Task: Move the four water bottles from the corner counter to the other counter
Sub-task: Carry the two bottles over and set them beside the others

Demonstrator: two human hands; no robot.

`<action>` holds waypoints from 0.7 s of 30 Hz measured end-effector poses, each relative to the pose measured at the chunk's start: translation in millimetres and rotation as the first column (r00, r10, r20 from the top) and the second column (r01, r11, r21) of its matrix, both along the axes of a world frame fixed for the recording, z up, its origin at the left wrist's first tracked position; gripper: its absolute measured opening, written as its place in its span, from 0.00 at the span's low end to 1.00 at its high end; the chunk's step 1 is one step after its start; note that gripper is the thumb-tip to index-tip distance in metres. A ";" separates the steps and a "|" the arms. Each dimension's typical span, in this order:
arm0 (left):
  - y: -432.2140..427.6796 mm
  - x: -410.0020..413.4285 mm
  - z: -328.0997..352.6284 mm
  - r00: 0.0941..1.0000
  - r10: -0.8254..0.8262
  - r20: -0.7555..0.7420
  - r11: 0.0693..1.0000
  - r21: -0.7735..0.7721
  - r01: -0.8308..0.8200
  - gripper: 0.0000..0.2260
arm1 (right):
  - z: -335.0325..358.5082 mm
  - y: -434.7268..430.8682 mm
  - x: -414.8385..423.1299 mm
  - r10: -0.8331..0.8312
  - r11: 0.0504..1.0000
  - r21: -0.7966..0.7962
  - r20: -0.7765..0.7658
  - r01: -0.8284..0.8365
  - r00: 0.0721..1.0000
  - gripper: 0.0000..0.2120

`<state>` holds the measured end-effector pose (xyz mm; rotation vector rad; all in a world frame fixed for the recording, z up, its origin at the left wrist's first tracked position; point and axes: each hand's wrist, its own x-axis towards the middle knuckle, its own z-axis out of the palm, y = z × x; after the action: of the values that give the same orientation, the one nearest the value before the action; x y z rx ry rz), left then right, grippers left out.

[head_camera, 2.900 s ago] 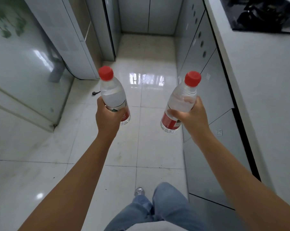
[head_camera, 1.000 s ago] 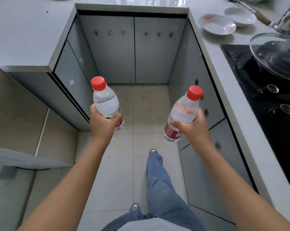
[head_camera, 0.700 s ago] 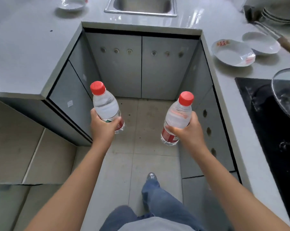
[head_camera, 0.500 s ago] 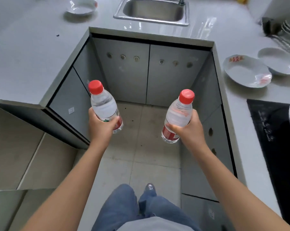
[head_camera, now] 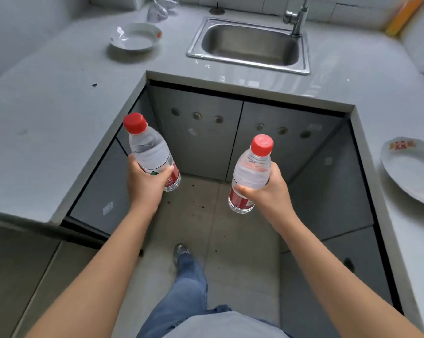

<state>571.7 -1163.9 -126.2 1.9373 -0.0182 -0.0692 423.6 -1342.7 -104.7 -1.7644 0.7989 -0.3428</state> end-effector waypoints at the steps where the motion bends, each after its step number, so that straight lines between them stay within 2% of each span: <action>1: -3.9 16.2 3.0 1.000 -0.007 -0.007 1.000 -0.006 0.007 0.27 | 1.2 -2.1 17.4 0.002 1.000 0.002 0.001 -0.002 1.000 0.29; 10: -21.1 134.2 40.0 0.999 -0.033 0.012 0.997 -0.063 0.034 0.31 | 19.0 -10.6 157.5 0.027 0.999 -0.039 0.051 -0.025 0.998 0.29; 15: -4.1 177.8 58.2 0.996 0.075 0.038 0.991 -0.113 -0.070 0.33 | 38.0 -11.6 223.1 0.109 0.993 -0.065 0.102 -0.103 0.989 0.29; 21: 41.7 210.1 71.4 0.959 0.273 0.077 0.959 -0.097 -0.266 0.33 | 56.7 10.3 302.1 0.306 0.952 -0.061 0.162 -0.300 0.938 0.28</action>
<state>781.8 -1122.2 -54.8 1.8392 0.1806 0.1982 725.7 -1332.4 -48.0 -1.8310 0.3922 -0.2963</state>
